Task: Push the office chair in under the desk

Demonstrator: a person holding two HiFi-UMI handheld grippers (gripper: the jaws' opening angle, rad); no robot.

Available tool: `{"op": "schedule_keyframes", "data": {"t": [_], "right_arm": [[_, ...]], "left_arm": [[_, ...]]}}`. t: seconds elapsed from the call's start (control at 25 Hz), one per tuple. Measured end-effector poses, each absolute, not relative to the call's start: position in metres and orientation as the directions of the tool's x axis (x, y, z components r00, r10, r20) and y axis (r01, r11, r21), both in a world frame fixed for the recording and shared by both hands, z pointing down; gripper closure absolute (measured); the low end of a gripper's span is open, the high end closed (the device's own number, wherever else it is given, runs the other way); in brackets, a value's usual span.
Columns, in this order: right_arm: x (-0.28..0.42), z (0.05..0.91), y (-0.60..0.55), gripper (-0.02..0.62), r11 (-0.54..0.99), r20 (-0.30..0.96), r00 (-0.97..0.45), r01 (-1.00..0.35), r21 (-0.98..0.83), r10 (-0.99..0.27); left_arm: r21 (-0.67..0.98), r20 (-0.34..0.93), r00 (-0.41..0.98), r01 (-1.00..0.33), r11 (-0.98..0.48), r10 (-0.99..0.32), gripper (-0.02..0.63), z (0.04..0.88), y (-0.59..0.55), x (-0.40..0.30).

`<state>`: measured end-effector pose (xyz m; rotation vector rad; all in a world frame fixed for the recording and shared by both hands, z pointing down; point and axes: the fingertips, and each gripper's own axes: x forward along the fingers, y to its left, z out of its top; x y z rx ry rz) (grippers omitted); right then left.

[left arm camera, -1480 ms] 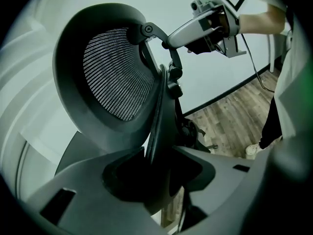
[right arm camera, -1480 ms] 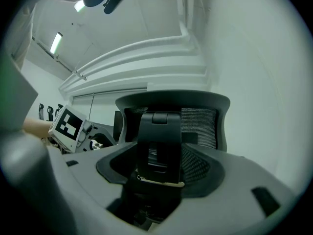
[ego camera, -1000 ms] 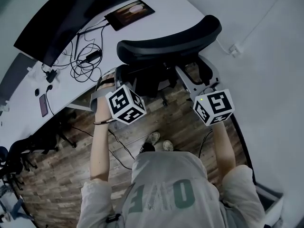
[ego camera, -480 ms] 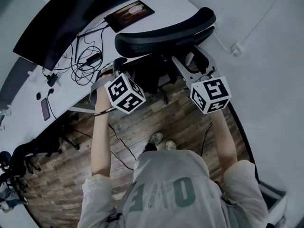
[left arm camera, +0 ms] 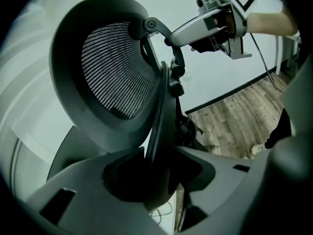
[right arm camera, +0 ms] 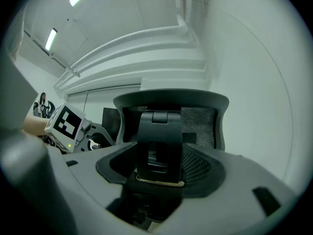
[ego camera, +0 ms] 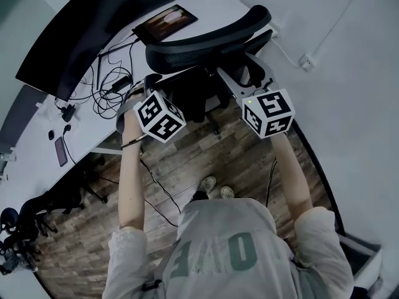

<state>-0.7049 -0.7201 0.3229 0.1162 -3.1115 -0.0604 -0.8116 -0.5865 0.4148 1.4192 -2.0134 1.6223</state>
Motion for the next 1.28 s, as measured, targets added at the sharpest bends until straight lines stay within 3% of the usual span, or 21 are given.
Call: {"op": "schedule_keyframes", "data": {"t": [0.76, 0.88, 1.04, 1.08, 1.12, 1.16, 1.2, 1.28], "right_arm": [[-0.704, 0.323, -0.723, 0.311, 0.991, 0.095, -0.990, -0.099, 0.092, -0.108], [-0.682, 0.282, -0.716, 0.311, 0.983, -0.012, -0.990, -0.143, 0.111, -0.143], [-0.646, 0.223, -0.699, 0.313, 0.976, -0.166, -0.971, -0.192, 0.107, -0.173], [-0.639, 0.214, -0.693, 0.323, 0.973, -0.189, -0.965, -0.203, 0.107, -0.181], [-0.633, 0.207, -0.687, 0.377, 0.972, -0.204, -0.961, -0.212, 0.105, -0.188], [-0.627, 0.203, -0.681, 0.476, 0.971, -0.212, -0.958, -0.218, 0.100, -0.194], [-0.621, 0.202, -0.675, 0.541, 0.971, -0.217, -0.956, -0.220, 0.090, -0.197], [-0.611, 0.207, -0.661, 0.565, 0.974, -0.218, -0.957, -0.212, 0.077, -0.191]], "left_arm": [[-0.643, 0.596, -0.529, -0.765, 0.035, -0.604, 0.408, 0.409, -0.586, -0.807], [-0.575, 0.487, -0.514, -0.797, 0.184, -0.706, 0.407, 0.367, -0.577, -0.789], [-0.318, 0.212, -0.409, -0.888, 0.333, -0.888, 0.408, 0.285, -0.577, -0.747], [-0.267, 0.141, -0.400, -0.896, 0.354, -0.906, 0.412, 0.270, -0.576, -0.737], [-0.222, 0.074, -0.406, -0.897, 0.382, -0.911, 0.502, 0.259, -0.572, -0.727], [-0.178, 0.018, -0.419, -0.895, 0.409, -0.908, 0.586, 0.252, -0.568, -0.717], [-0.136, -0.025, -0.426, -0.895, 0.425, -0.904, 0.589, 0.248, -0.565, -0.706], [-0.071, -0.082, -0.419, -0.903, 0.424, -0.904, 0.589, 0.245, -0.562, -0.683]]}}
